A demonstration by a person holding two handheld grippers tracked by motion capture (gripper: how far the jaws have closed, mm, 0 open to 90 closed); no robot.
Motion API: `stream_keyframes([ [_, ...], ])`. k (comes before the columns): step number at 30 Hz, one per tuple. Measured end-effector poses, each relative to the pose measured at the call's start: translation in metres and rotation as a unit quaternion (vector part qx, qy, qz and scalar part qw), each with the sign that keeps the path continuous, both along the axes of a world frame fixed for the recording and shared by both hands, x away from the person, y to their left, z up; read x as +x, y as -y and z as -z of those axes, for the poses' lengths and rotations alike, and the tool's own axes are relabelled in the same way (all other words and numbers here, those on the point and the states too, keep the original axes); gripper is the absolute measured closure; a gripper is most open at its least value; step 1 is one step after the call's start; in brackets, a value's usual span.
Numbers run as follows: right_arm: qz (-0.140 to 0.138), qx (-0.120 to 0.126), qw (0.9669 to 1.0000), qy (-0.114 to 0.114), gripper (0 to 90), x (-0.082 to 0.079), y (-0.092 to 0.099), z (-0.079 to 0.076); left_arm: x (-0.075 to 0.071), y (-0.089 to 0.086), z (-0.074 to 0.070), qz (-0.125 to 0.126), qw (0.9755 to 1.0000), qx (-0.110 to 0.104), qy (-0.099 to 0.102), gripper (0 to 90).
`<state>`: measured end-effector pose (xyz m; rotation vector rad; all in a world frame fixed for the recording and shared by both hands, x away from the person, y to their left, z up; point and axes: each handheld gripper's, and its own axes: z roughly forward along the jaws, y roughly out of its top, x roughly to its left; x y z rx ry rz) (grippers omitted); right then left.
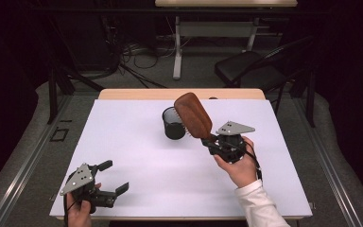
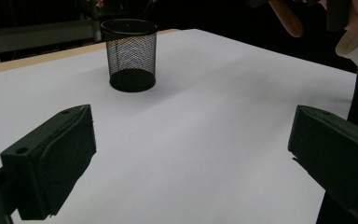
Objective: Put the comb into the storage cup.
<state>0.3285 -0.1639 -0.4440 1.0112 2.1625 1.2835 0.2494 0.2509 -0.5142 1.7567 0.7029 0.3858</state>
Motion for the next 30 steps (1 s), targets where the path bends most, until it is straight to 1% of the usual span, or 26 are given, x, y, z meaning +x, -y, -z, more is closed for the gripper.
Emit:
stream_keyframes([
  [3, 0.002, 0.006, 0.9999, 0.012, 72.5, -0.003, -0.001, 0.001, 0.001, 0.001, 0.0, 0.0, 1.0, -0.001, -0.007, 0.9],
  [4, 0.002, 0.006, 0.9998, 0.019, 72.5, -0.005, -0.003, 0.002, 0.002, 0.002, 0.001, 0.001, 1.0, -0.004, -0.008, 1.0],
  [6, 0.003, 0.01, 0.9997, 0.022, 72.5, -0.008, -0.004, 0.004, 0.003, 0.002, 0.001, 0.0, 0.9999, -0.006, -0.011, 1.0],
  [8, 0.002, 0.013, 0.9996, 0.023, 72.5, -0.009, -0.005, 0.004, 0.004, 0.001, 0.001, 0.001, 0.9998, -0.012, -0.013, 1.0],
  [9, 0.0, 0.013, 0.9995, 0.028, 72.5, -0.01, -0.007, 0.005, 0.004, 0.001, 0.001, -0.001, 0.9998, -0.013, -0.013, 1.0],
  [11, -0.001, 0.015, 0.9995, 0.028, 72.5, -0.011, -0.008, 0.005, 0.005, 0.002, 0.001, -0.004, 0.9997, -0.019, -0.014, 1.0],
  [12, -0.002, 0.016, 0.9995, 0.028, 72.5, -0.012, -0.009, 0.006, 0.005, 0.002, 0.001, -0.004, 0.9997, -0.018, -0.015, 1.0],
  [14, -0.004, 0.017, 0.9994, 0.029, 72.5, -0.012, -0.009, 0.007, 0.005, 0.003, 0.001, -0.004, 0.9995, -0.026, -0.015, 1.0],
  [20, -0.011, 0.024, 0.9993, 0.028, 72.5, -0.013, -0.011, 0.008, 0.005, 0.005, -0.001, -0.01, 0.9994, -0.026, -0.02, 0.9],
  [21, -0.011, 0.024, 0.9993, 0.028, 72.5, -0.014, -0.011, 0.007, 0.006, 0.007, -0.002, -0.017, 0.9993, -0.022, -0.027, 0.9],
  [23, -0.014, 0.023, 0.9992, 0.029, 72.5, -0.014, -0.012, 0.007, 0.006, 0.007, -0.002, -0.019, 0.9991, -0.024, -0.029, 0.9],
  [24, -0.015, 0.023, 0.9992, 0.028, 72.5, -0.015, -0.012, 0.007, 0.008, 0.008, -0.003, -0.019, 0.9986, -0.032, -0.038, 0.9],
  [25, -0.016, 0.023, 0.9992, 0.029, 72.5, -0.015, -0.012, 0.007, 0.008, 0.008, -0.003, -0.019, 0.9986, -0.032, -0.038, 0.9],
  [26, -0.015, 0.022, 0.9992, 0.031, 72.5, -0.015, -0.013, 0.007, 0.008, 0.008, -0.003, -0.021, 0.9982, -0.035, -0.043, 0.9],
  [29, -0.016, 0.024, 0.9991, 0.032, 72.5, -0.016, -0.013, 0.007, 0.011, 0.009, -0.004, -0.025, 0.998, -0.032, -0.049, 0.4],
  [30, -0.016, 0.024, 0.999, 0.033, 72.5, -0.016, -0.013, 0.007, 0.012, 0.008, -0.005, -0.028, 0.998, -0.026, -0.051, 0.4],
])
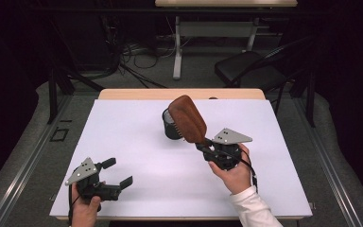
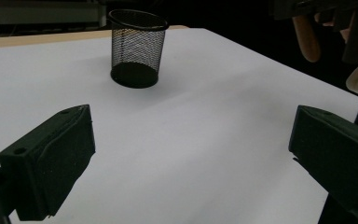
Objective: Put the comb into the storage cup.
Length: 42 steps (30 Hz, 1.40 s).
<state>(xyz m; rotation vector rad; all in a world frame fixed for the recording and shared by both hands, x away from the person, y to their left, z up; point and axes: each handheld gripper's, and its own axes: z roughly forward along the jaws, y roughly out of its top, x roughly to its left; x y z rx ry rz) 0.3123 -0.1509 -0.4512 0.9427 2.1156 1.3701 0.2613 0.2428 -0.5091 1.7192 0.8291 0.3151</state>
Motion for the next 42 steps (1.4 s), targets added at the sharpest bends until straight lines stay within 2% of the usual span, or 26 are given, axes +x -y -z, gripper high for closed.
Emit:
stream_keyframes([
  [2, 0.0, 0.001, 1.0, 0.001, 72.5, 0.0, 0.0, 0.0, 0.004, -0.002, -0.003, -0.008, 0.9999, 0.01, -0.002, 0.4],
  [6, 0.001, 0.005, 1.0, 0.002, 72.5, 0.0, 0.001, -0.001, 0.008, -0.004, -0.01, -0.022, 0.9997, 0.002, -0.01, 0.4],
  [9, 0.001, 0.007, 1.0, 0.002, 72.5, 0.0, 0.001, -0.001, 0.01, -0.004, -0.013, -0.019, 0.9997, -0.003, -0.014, 0.4],
  [14, 0.001, 0.006, 1.0, 0.005, 72.5, -0.001, 0.001, -0.002, 0.014, -0.002, -0.021, -0.015, 0.9998, 0.003, -0.01, 0.4],
  [17, 0.0, 0.008, 1.0, 0.005, 72.5, -0.001, 0.0, -0.002, 0.016, 0.001, -0.026, -0.012, 0.9999, -0.004, -0.011, 0.8],
  [20, 0.0, 0.009, 1.0, 0.004, 72.5, -0.001, 0.0, -0.002, 0.021, 0.003, -0.03, -0.007, 0.9996, -0.013, -0.026, 1.2],
  [21, 0.0, 0.009, 1.0, 0.004, 72.5, -0.001, -0.001, -0.002, 0.023, 0.004, -0.033, -0.004, 0.9993, -0.024, -0.026, 1.2],
  [23, 0.0, 0.011, 0.9999, 0.004, 72.5, -0.001, -0.001, -0.001, 0.025, 0.005, -0.034, -0.001, 0.9993, -0.026, -0.025, 1.2],
  [28, -0.001, 0.01, 0.9999, 0.006, 72.5, -0.001, -0.002, -0.001, 0.03, 0.014, -0.047, 0.015, 0.9996, -0.009, -0.023, 1.2],
  [32, -0.001, 0.011, 0.9999, 0.007, 72.5, -0.002, -0.002, -0.001, 0.033, 0.021, -0.056, 0.016, 0.9997, 0.001, -0.02, 2.4],
  [42, -0.001, 0.01, 0.9999, 0.013, 72.5, -0.003, -0.005, 0.001, 0.041, 0.036, -0.07, 0.028, 0.9995, -0.004, -0.015, 3.1],
])
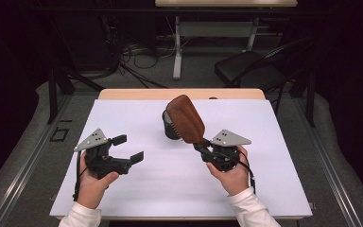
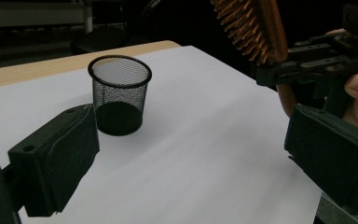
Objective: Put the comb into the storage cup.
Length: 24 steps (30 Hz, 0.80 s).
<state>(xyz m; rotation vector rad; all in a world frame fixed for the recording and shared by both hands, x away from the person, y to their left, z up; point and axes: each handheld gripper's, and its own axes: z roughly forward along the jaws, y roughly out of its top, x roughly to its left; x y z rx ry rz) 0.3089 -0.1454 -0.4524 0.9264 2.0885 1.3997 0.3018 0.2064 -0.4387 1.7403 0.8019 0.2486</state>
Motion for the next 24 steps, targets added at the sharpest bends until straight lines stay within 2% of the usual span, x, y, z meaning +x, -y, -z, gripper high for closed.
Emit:
stream_keyframes([
  [9, -0.001, 0.0, 1.0, 0.002, 72.5, -0.002, -0.003, 0.001, 0.005, 0.013, -0.011, 0.022, 0.9997, 0.002, -0.004, 3.1],
  [24, 0.0, 0.002, 1.0, 0.008, 72.5, -0.003, -0.005, 0.002, 0.013, 0.031, -0.026, 0.035, 0.9993, -0.006, -0.009, 3.2],
])
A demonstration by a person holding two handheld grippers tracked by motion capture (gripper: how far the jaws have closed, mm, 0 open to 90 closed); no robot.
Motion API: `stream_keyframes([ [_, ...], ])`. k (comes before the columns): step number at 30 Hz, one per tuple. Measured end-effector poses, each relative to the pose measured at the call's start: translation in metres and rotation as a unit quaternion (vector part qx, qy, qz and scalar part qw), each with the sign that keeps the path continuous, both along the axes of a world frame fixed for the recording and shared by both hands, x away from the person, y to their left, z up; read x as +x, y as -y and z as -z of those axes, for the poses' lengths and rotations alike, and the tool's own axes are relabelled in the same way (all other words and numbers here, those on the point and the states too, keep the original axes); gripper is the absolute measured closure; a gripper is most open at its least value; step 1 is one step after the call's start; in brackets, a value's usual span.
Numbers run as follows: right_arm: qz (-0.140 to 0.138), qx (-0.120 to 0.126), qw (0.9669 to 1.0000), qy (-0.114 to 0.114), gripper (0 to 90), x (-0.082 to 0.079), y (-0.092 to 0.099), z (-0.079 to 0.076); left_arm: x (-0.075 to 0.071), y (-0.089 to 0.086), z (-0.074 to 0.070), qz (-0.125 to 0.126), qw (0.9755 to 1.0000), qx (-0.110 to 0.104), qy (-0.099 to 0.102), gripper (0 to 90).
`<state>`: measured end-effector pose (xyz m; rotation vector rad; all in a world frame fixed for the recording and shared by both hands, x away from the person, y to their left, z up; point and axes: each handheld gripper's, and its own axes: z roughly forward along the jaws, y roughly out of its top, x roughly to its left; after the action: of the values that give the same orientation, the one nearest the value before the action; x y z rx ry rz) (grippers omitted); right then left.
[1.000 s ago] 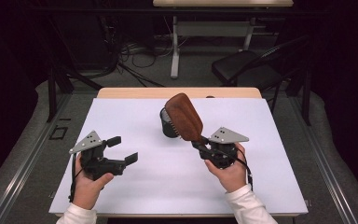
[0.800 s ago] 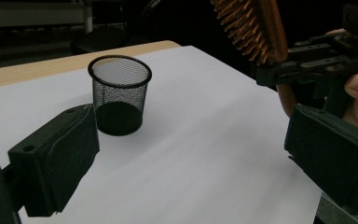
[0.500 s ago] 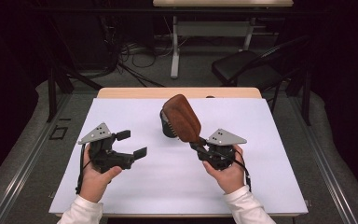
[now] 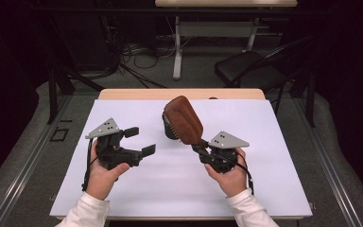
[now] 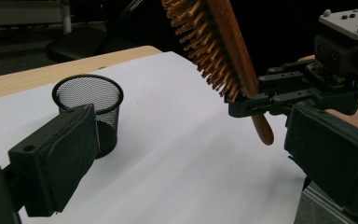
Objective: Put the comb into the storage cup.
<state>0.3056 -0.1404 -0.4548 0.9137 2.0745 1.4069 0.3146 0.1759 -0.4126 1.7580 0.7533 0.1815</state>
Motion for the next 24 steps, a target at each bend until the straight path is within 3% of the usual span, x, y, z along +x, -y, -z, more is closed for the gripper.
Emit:
stream_keyframes([
  [12, 0.001, 0.0, 1.0, 0.003, 72.5, -0.001, -0.001, 0.001, 0.008, 0.012, -0.007, 0.006, 0.9999, -0.011, -0.006, 3.8],
  [24, 0.0, 0.0, 1.0, 0.005, 72.4, -0.002, -0.003, 0.002, 0.014, 0.026, -0.014, 0.015, 0.9998, -0.008, -0.006, 3.8],
])
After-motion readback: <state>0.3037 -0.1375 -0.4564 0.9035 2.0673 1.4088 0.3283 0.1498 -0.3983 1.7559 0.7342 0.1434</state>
